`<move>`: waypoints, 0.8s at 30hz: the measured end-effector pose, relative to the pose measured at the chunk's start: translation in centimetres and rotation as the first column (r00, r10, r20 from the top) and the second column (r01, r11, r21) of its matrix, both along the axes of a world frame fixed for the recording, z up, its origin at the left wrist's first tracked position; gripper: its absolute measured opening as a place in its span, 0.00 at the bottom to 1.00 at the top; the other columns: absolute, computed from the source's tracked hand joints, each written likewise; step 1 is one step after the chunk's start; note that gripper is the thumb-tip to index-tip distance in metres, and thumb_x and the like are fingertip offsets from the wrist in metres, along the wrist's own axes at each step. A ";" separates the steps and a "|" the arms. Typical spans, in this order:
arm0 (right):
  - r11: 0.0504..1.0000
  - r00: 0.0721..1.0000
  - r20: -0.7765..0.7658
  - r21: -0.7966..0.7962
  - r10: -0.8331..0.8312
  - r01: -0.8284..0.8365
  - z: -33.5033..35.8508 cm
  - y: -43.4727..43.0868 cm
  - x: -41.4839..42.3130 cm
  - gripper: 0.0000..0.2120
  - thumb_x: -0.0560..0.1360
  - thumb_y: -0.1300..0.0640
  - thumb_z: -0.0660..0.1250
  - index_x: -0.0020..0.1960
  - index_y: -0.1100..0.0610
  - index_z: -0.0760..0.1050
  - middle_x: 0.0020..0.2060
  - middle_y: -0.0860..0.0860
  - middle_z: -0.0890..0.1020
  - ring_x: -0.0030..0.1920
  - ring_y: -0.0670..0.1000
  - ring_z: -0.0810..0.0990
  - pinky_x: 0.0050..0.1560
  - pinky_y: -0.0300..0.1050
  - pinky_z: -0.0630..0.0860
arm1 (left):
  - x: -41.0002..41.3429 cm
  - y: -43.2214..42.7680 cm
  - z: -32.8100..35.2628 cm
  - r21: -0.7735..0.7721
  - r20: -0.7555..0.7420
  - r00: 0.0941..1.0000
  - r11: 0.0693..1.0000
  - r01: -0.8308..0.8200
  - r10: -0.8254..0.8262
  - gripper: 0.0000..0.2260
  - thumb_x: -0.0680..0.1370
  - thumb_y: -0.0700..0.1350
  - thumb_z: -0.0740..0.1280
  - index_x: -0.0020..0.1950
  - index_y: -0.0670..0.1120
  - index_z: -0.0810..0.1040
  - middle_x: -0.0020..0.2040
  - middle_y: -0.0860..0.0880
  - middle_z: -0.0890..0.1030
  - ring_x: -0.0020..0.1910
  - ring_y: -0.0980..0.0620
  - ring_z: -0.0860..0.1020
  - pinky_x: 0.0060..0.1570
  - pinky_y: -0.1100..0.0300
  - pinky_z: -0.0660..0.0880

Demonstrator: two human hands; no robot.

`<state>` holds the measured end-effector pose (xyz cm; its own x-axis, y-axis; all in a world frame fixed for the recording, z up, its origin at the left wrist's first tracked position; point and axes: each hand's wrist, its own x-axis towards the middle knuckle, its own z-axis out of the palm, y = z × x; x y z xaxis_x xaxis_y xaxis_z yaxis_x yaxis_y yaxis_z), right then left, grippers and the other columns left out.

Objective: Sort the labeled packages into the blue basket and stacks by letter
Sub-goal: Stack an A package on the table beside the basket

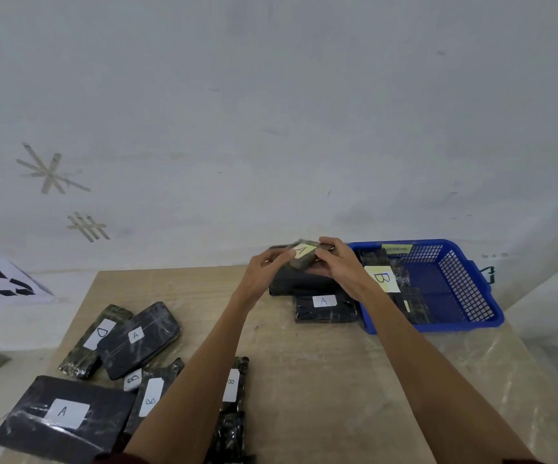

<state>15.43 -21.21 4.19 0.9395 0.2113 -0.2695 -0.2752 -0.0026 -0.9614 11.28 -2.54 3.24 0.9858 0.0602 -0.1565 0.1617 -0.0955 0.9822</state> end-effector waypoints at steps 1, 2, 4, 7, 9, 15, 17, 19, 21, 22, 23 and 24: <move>0.999 1.000 0.007 -0.047 -0.007 0.007 -0.1 0.1 -0.1 0.19 0.83 0.65 0.62 0.72 0.59 0.65 0.63 0.62 0.74 0.58 0.57 0.82 0.52 0.50 0.84 | 0.1 0.5 -0.4 -0.025 -0.007 1.000 1.000 -0.004 0.004 0.16 0.80 0.57 0.67 0.63 0.50 0.82 0.58 0.53 0.83 0.59 0.57 0.79 0.53 0.64 0.74; 0.996 1.000 0.012 -0.084 -0.013 0.014 -0.3 0.3 -0.2 0.19 0.83 0.66 0.60 0.73 0.59 0.64 0.63 0.62 0.75 0.57 0.56 0.81 0.47 0.46 0.84 | 0.2 1.0 -0.9 -0.051 -0.012 1.000 0.999 -0.009 0.008 0.15 0.81 0.55 0.66 0.62 0.49 0.81 0.58 0.51 0.84 0.60 0.54 0.79 0.56 0.62 0.76; 0.990 1.000 0.021 -0.137 -0.020 0.023 -0.8 0.5 -0.3 0.21 0.83 0.68 0.59 0.74 0.58 0.62 0.61 0.62 0.77 0.57 0.57 0.81 0.43 0.44 0.84 | 0.4 2.2 -1.7 -0.074 -0.025 0.999 0.997 -0.031 0.029 0.12 0.84 0.50 0.64 0.63 0.46 0.79 0.60 0.44 0.82 0.61 0.47 0.80 0.56 0.60 0.79; 0.983 0.999 0.002 -0.178 -0.049 0.048 -1.9 0.9 -0.6 0.21 0.83 0.69 0.58 0.74 0.57 0.61 0.60 0.62 0.80 0.56 0.57 0.82 0.44 0.49 0.83 | 0.9 3.7 -2.8 -0.032 -0.059 0.998 0.999 -0.022 0.020 0.13 0.83 0.43 0.65 0.67 0.42 0.75 0.53 0.38 0.79 0.52 0.43 0.81 0.44 0.64 0.81; 0.979 0.997 -0.006 -0.191 -0.076 0.073 -2.8 1.4 -0.9 0.20 0.83 0.69 0.58 0.73 0.58 0.62 0.59 0.60 0.81 0.51 0.53 0.83 0.38 0.44 0.82 | 1.1 4.5 -3.6 0.020 -0.082 0.995 0.998 0.053 -0.051 0.14 0.82 0.41 0.66 0.67 0.39 0.76 0.49 0.41 0.78 0.46 0.48 0.80 0.40 0.66 0.80; 0.935 0.974 -0.105 -0.319 -0.198 0.156 -6.7 2.2 -2.1 0.21 0.82 0.65 0.62 0.73 0.58 0.62 0.57 0.57 0.77 0.47 0.49 0.79 0.41 0.43 0.80 | 1.1 5.4 -7.3 0.087 -0.211 0.962 0.977 0.194 -0.172 0.11 0.81 0.36 0.68 0.61 0.33 0.78 0.46 0.41 0.80 0.38 0.52 0.79 0.38 0.65 0.80; 0.929 0.956 -0.174 -0.328 -0.235 0.169 -7.8 1.9 -2.2 0.22 0.81 0.62 0.67 0.72 0.59 0.64 0.55 0.56 0.77 0.48 0.51 0.80 0.39 0.42 0.78 | 1.2 5.3 -8.4 0.091 -0.241 0.958 0.979 0.180 -0.154 0.12 0.80 0.36 0.69 0.62 0.31 0.77 0.46 0.39 0.79 0.39 0.50 0.79 0.39 0.64 0.81; 0.940 0.942 -0.260 -0.316 -0.214 0.126 -8.4 1.6 -1.8 0.22 0.79 0.60 0.70 0.69 0.60 0.67 0.56 0.57 0.79 0.47 0.52 0.81 0.35 0.41 0.78 | 1.5 5.1 -9.3 0.092 -0.259 0.958 0.984 0.154 -0.126 0.13 0.80 0.35 0.69 0.62 0.31 0.76 0.47 0.37 0.78 0.40 0.49 0.79 0.39 0.63 0.82; 0.953 0.939 -0.302 -0.292 -0.166 0.074 -8.7 1.4 -0.8 0.17 0.78 0.64 0.70 0.64 0.63 0.70 0.52 0.56 0.81 0.45 0.53 0.82 0.35 0.44 0.81 | 2.2 4.6 -9.7 0.087 -0.259 0.961 0.988 0.128 -0.102 0.13 0.79 0.35 0.70 0.62 0.31 0.77 0.47 0.37 0.78 0.38 0.49 0.79 0.39 0.61 0.82; 0.959 0.940 -0.304 -0.274 -0.157 0.072 -8.7 1.3 -0.2 0.15 0.78 0.66 0.69 0.62 0.64 0.70 0.49 0.55 0.81 0.47 0.54 0.83 0.40 0.48 0.83 | 2.7 4.3 -9.7 0.085 -0.253 0.963 0.990 0.115 -0.090 0.12 0.79 0.36 0.70 0.61 0.31 0.77 0.46 0.38 0.79 0.38 0.50 0.79 0.40 0.60 0.83; 0.960 0.943 -0.293 -0.266 -0.161 0.081 -8.8 1.2 0.6 0.13 0.78 0.67 0.69 0.61 0.64 0.70 0.47 0.53 0.80 0.49 0.55 0.82 0.45 0.53 0.84 | 3.2 4.2 -9.6 0.083 -0.247 0.966 0.992 0.098 -0.075 0.12 0.79 0.36 0.71 0.60 0.32 0.78 0.45 0.39 0.80 0.38 0.50 0.80 0.42 0.58 0.83; 0.960 0.948 -0.271 -0.263 -0.169 0.096 -8.7 1.2 1.5 0.14 0.78 0.68 0.68 0.62 0.62 0.70 0.47 0.53 0.80 0.50 0.55 0.82 0.46 0.54 0.84 | 3.8 4.1 -9.6 0.082 -0.243 0.968 0.994 0.078 -0.056 0.11 0.79 0.38 0.71 0.59 0.34 0.79 0.45 0.40 0.81 0.38 0.49 0.80 0.44 0.56 0.84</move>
